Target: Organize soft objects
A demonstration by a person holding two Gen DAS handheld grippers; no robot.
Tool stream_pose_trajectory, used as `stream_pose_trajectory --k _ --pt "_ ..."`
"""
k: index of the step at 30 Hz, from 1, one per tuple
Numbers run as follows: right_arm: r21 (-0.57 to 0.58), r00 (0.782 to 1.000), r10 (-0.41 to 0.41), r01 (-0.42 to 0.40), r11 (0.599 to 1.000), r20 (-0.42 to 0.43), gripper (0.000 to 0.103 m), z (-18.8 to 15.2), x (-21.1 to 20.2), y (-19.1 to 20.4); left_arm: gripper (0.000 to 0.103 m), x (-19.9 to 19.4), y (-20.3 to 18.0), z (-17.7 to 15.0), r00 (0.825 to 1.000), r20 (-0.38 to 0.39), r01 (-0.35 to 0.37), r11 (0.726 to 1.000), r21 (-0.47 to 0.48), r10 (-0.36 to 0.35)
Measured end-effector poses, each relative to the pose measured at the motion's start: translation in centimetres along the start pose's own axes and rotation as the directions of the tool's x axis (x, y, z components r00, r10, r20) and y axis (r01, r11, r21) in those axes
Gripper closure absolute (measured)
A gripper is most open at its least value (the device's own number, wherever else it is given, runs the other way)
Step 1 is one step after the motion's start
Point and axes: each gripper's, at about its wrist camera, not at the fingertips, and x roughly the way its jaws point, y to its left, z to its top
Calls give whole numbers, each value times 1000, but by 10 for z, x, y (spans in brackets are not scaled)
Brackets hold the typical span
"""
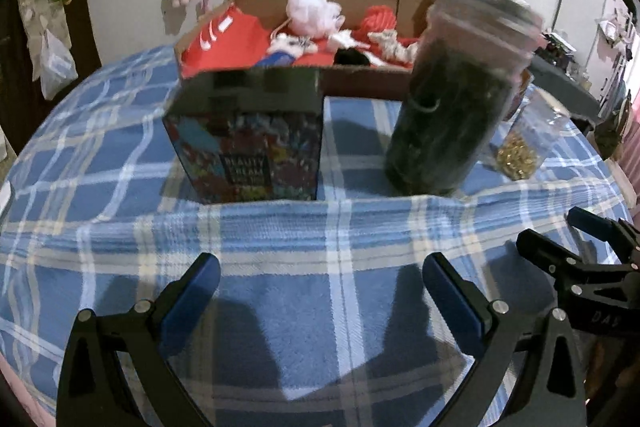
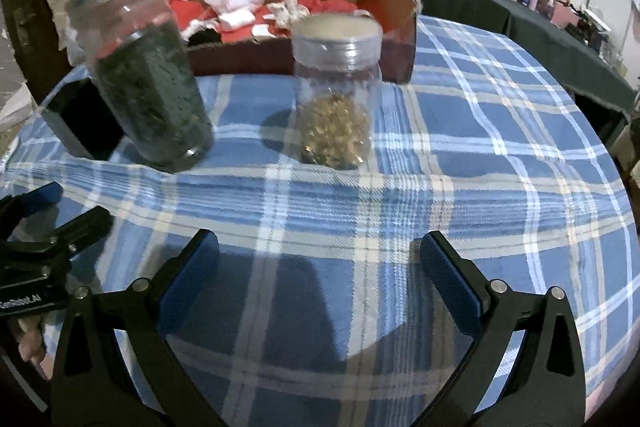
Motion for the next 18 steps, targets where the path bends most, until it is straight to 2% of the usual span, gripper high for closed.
stream_pose_trajectory --k 8,18 --pt "2 1000 -9 9 1000 14 0 -2 2 1 0 9 -3 -2 999 -6 -46 999 7 46" --pt "7 1000 -9 9 1000 14 0 -1 2 1 0 9 -3 -1 999 -4 -49 999 6 49"
